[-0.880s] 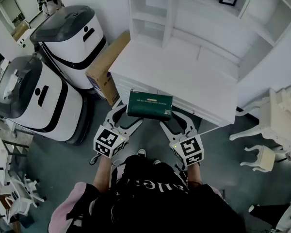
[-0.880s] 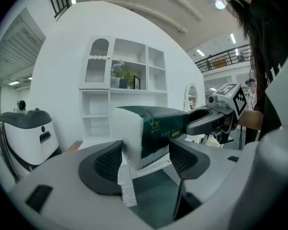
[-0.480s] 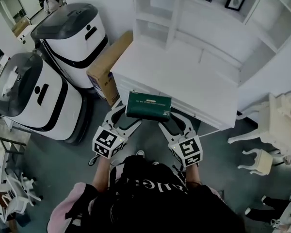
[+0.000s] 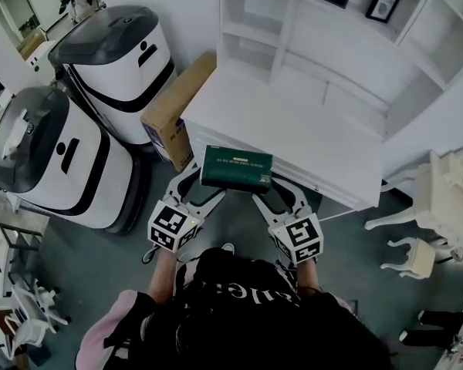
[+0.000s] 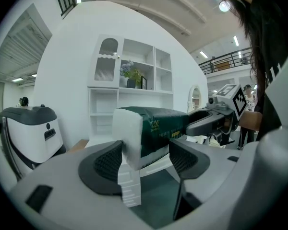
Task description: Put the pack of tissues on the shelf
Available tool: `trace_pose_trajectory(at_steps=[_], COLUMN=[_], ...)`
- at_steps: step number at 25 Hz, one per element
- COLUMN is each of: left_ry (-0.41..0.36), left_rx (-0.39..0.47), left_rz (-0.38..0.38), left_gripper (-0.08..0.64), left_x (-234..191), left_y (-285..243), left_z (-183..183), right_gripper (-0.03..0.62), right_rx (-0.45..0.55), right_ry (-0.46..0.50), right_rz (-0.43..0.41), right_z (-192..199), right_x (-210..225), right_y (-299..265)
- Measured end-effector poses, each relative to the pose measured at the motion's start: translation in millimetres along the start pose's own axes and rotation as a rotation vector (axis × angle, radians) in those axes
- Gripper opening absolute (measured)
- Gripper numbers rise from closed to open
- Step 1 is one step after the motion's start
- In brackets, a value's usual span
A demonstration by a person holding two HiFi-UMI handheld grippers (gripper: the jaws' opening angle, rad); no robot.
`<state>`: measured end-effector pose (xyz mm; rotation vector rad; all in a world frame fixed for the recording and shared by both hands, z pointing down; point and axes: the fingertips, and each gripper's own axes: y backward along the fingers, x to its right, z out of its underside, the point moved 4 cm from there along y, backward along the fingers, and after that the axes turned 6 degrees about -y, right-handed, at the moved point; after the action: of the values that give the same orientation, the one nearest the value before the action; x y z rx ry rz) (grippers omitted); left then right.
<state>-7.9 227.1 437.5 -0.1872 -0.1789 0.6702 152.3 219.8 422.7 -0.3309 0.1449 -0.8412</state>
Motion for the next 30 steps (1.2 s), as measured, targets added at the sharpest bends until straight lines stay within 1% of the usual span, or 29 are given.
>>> trace_pose_trajectory(at_steps=[7, 13, 18, 23, 26, 30], left_ry=[-0.004, 0.027, 0.031, 0.042, 0.047, 0.074], left_rx=[0.000, 0.010, 0.008, 0.007, 0.008, 0.001], left_rz=[0.021, 0.030, 0.032, 0.018, -0.007, -0.031], left_gripper=[0.305, 0.305, 0.305, 0.305, 0.305, 0.305], left_x=[-25.1, -29.7, -36.0, -51.8, -69.0, -101.1], left_y=[12.9, 10.9, 4.8, -6.7, -17.5, -32.6], left_z=[7.7, 14.4, 16.7, 18.6, 20.4, 24.8], right_gripper=[0.208, 0.207, 0.207, 0.207, 0.207, 0.208], right_rx=[-0.001, -0.021, -0.034, -0.035, -0.032, -0.033], right_ry=[-0.026, -0.021, -0.031, -0.033, -0.038, -0.038], right_rz=[0.004, 0.013, 0.015, -0.004, -0.024, -0.054], right_z=[-3.7, -3.7, -3.1, -6.7, -10.6, -19.2], right_x=[-16.1, -16.8, -11.5, 0.8, 13.1, 29.0], right_y=[-22.4, -27.2, -35.5, -53.5, -73.6, -108.9])
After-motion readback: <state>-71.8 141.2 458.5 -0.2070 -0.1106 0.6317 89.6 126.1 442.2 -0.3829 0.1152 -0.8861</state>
